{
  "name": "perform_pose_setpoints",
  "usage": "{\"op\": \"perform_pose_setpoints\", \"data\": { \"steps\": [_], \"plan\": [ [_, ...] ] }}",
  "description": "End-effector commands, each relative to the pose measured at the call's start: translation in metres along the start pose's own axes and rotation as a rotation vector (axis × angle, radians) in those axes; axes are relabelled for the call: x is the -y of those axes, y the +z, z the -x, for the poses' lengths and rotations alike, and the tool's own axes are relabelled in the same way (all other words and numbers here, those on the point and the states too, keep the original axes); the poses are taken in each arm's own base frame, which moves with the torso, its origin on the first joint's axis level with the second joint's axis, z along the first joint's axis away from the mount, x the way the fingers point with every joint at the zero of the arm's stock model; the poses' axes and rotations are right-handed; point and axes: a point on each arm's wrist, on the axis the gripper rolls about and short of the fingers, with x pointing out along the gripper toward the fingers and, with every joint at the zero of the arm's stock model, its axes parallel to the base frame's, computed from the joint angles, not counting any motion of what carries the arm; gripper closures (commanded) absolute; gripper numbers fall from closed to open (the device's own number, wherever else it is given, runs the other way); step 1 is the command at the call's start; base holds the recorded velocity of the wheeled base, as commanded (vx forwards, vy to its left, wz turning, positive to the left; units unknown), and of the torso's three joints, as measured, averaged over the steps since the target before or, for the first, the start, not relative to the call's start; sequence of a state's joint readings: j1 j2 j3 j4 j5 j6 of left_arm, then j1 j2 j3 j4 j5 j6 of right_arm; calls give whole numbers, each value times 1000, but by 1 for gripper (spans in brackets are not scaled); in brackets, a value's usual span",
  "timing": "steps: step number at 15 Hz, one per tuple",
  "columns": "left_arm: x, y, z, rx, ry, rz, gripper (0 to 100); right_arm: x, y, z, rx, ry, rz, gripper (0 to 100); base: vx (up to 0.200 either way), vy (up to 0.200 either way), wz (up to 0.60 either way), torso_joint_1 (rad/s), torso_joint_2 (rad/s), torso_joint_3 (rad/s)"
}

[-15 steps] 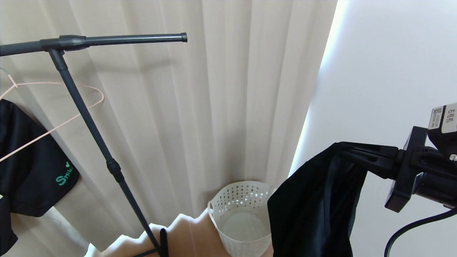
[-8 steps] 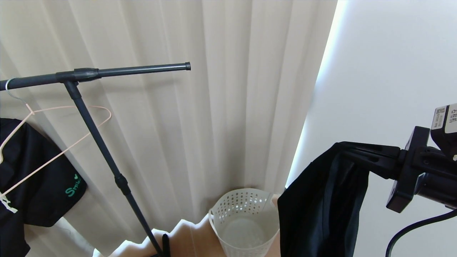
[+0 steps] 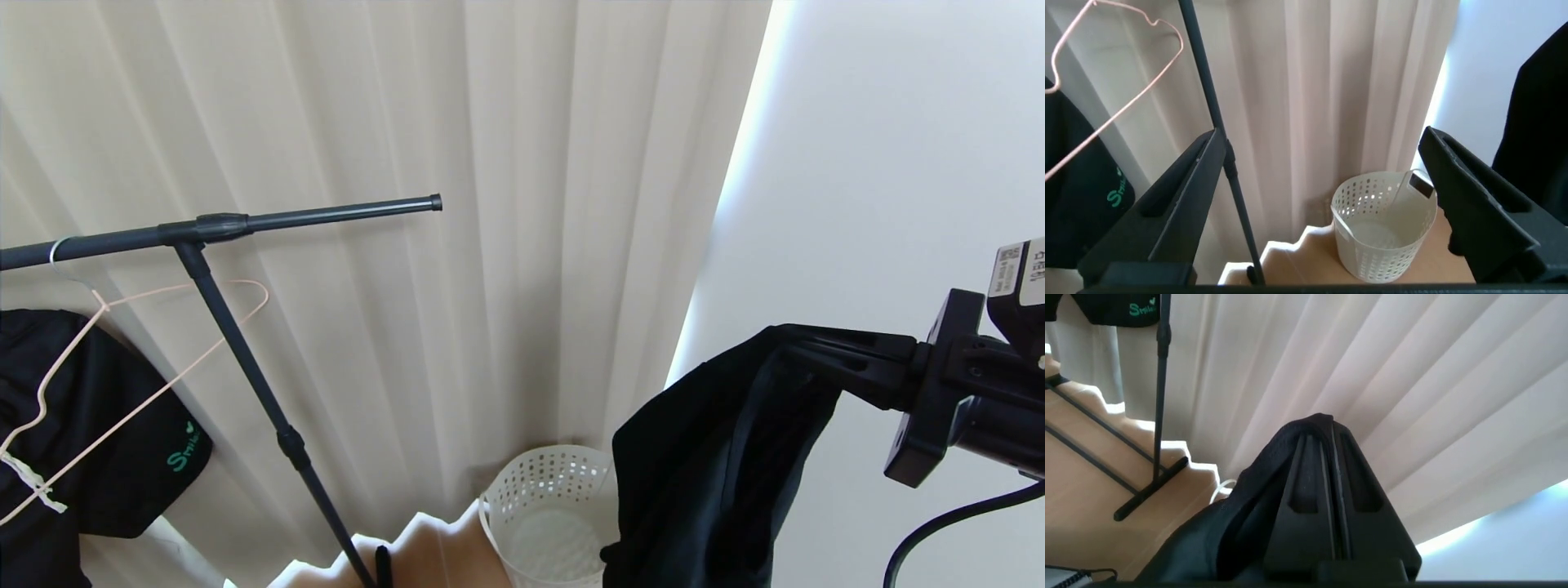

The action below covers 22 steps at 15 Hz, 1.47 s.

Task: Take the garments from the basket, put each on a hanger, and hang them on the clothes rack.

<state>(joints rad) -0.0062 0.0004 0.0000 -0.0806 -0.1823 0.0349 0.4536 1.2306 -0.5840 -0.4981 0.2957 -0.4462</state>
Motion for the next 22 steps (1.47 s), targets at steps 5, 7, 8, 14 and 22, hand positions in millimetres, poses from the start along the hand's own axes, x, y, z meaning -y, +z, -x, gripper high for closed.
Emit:
{"op": "perform_pose_setpoints", "data": {
  "steps": [5, 7, 8, 14, 22],
  "plan": [
    [0, 0, 0, 1, 0, 1, 0, -1, 0, 3, 6, 0, 2, 100, 0, 0, 0, 128, -285, -152],
    [0, 0, 0, 1, 0, 1, 0, -1, -1, 0, -3, 2, -1, 100, 0, 0, 0, 0, 0, 0],
    [0, 0, 0, 1, -2, -1, 0, -1, -2, -2, -8, 5, -1, 100, 0, 0, 0, 0, 0, 0],
    [0, 0, 0, 1, -3, -1, 0, -1, -2, -1, -7, 4, -1, 100, 0, 0, 600, 5, 0, -1],
    [0, 0, 0, 1, -3, -1, 0, 0, -1, -1, 23, -10, 8, 100, 0, 100, 225, 2, 3, 1]
  ]
}}
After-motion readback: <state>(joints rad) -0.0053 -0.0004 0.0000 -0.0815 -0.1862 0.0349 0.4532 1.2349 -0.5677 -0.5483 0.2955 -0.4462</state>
